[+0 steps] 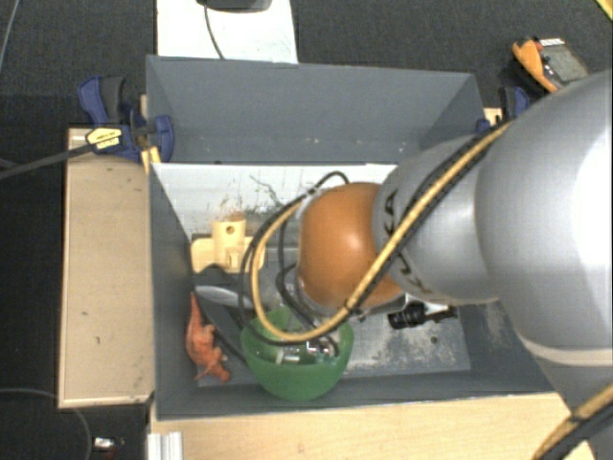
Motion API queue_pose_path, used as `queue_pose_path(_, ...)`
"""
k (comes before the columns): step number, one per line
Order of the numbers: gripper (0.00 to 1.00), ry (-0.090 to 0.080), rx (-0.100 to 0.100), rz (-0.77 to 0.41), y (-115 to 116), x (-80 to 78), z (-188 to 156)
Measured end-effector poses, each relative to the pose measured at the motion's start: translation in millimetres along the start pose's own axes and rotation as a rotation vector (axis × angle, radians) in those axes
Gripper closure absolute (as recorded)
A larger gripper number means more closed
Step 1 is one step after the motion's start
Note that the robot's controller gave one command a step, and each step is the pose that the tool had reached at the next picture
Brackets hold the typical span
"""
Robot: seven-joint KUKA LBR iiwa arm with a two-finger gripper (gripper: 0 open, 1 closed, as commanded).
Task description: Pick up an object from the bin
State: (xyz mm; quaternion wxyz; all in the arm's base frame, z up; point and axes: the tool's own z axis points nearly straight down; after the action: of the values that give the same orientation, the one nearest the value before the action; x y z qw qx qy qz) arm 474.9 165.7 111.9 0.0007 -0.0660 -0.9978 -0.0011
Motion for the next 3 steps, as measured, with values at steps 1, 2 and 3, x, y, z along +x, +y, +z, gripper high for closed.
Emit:
queue_pose_path(1, 0.00, -0.026, -0.007, 0.020, -4.1, -12.8, 37.3)
queue_pose_path(2, 1.00, -0.024, -0.010, 0.235, -4.2, -11.0, 37.7)
queue_pose_path(3, 1.00, -0.024, -0.010, 0.236, -4.2, -11.0, 37.6)
